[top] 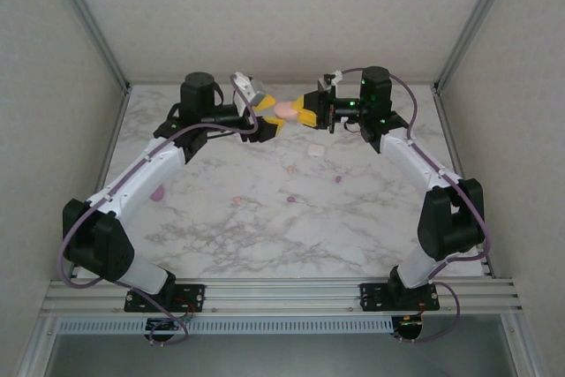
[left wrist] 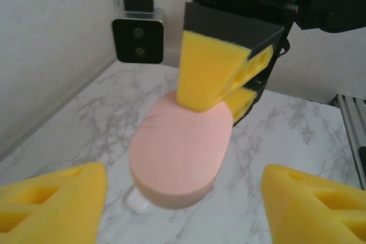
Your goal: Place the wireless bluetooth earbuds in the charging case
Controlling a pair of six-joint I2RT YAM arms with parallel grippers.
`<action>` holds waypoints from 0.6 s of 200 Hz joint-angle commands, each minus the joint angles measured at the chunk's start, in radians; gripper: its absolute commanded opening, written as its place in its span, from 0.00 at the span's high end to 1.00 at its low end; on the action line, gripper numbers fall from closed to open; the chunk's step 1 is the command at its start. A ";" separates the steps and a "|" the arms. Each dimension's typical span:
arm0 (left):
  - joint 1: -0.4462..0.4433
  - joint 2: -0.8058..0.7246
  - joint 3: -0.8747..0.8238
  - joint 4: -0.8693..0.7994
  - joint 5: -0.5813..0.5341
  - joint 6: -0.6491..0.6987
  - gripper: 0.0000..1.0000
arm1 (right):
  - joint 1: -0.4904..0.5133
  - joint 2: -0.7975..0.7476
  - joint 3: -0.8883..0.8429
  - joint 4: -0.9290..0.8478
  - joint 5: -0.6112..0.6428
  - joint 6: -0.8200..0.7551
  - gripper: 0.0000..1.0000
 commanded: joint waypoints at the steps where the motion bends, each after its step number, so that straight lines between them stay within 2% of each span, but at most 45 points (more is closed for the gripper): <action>1: -0.017 0.021 0.053 -0.026 0.028 0.023 0.31 | 0.008 -0.031 0.029 0.080 -0.032 0.047 0.79; 35: -0.029 0.030 0.081 -0.052 0.027 0.034 0.37 | 0.013 -0.029 0.026 0.105 -0.034 0.066 0.78; 68: -0.030 0.030 0.085 -0.050 0.025 0.020 0.56 | 0.015 -0.027 0.021 0.103 -0.028 0.064 0.77; 91: -0.030 0.023 0.092 -0.077 0.010 0.032 0.67 | 0.015 -0.032 0.015 0.087 -0.017 0.042 0.72; 97: -0.030 0.022 0.097 -0.085 0.007 0.043 0.70 | 0.015 -0.036 0.019 0.055 -0.012 0.020 0.69; 120: -0.030 0.023 0.129 -0.215 -0.004 0.093 0.73 | 0.015 -0.050 0.106 -0.355 0.069 -0.284 0.52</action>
